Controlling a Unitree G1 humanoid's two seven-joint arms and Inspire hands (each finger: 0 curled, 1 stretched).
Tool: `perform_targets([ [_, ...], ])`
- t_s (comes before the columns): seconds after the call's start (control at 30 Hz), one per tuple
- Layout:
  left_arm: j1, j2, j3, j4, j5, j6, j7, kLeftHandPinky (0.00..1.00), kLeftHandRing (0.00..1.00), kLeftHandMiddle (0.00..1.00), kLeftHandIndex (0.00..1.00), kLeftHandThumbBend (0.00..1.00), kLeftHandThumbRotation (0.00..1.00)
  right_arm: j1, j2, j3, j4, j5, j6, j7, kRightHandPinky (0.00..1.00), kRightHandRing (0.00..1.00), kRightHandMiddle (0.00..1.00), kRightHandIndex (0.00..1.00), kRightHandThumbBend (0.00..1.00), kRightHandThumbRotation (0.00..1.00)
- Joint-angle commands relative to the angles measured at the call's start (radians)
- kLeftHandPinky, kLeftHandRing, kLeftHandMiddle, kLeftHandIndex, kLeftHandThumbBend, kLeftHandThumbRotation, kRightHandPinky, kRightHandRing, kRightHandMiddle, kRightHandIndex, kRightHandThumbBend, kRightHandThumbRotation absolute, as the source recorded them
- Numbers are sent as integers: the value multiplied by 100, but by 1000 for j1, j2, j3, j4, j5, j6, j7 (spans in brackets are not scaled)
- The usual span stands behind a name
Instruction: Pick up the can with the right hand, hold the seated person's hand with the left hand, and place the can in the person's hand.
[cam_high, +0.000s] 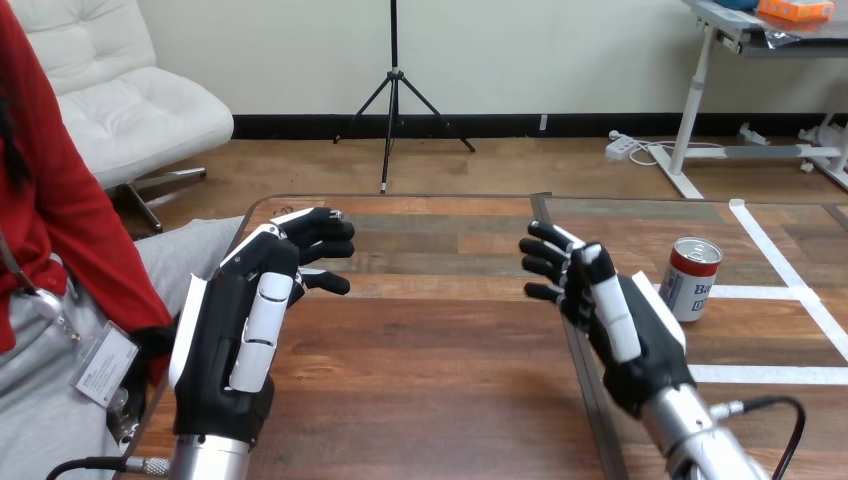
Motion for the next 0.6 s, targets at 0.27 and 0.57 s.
perform_targets([
  [0.27,-59,-4,5,-11,21,-3,13,53,68,68,65,62,93,-320,-87,-69,174,-1,-56,-70,85,89,88,89,88,100],
  [0.57,-61,-4,3,-8,17,-2,10,53,67,68,65,62,93,-410,-123,-87,263,5,-60,-76,85,89,89,90,91,100],
])
